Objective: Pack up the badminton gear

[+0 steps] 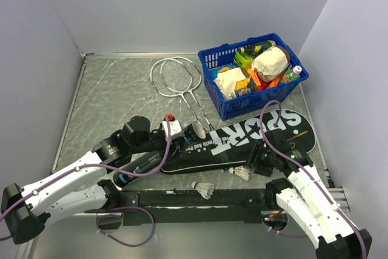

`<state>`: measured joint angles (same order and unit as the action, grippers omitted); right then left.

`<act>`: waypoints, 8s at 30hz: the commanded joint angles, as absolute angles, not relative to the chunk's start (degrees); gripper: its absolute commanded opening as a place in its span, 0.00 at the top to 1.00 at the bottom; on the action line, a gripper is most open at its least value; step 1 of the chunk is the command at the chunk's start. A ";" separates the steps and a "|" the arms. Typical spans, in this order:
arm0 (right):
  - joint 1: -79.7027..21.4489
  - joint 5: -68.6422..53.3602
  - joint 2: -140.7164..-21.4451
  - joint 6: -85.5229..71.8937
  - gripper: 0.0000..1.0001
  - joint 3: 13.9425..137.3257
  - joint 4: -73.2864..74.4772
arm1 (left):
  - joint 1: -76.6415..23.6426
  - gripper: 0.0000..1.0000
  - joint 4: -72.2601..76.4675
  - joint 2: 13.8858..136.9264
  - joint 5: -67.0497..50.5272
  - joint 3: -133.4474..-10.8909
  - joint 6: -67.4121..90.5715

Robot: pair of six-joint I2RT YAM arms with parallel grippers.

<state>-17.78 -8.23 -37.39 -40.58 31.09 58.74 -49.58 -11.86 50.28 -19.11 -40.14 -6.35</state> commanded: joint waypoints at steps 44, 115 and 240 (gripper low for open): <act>-18.37 -25.92 -38.14 -28.57 1.00 51.49 58.88 | -51.06 0.99 -10.72 53.26 -23.55 -41.40 -7.38; -49.13 -28.57 -53.97 -36.57 0.54 51.76 21.17 | -55.11 0.99 -9.93 51.42 -26.98 -40.61 -9.23; -54.75 -25.49 -47.81 -69.96 0.39 20.92 14.33 | -51.59 0.99 -12.92 60.91 -3.78 -44.30 -3.16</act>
<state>-53.32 -24.97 -46.28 -67.33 21.06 19.55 -51.68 -13.72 62.37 -2.79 -41.52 -3.64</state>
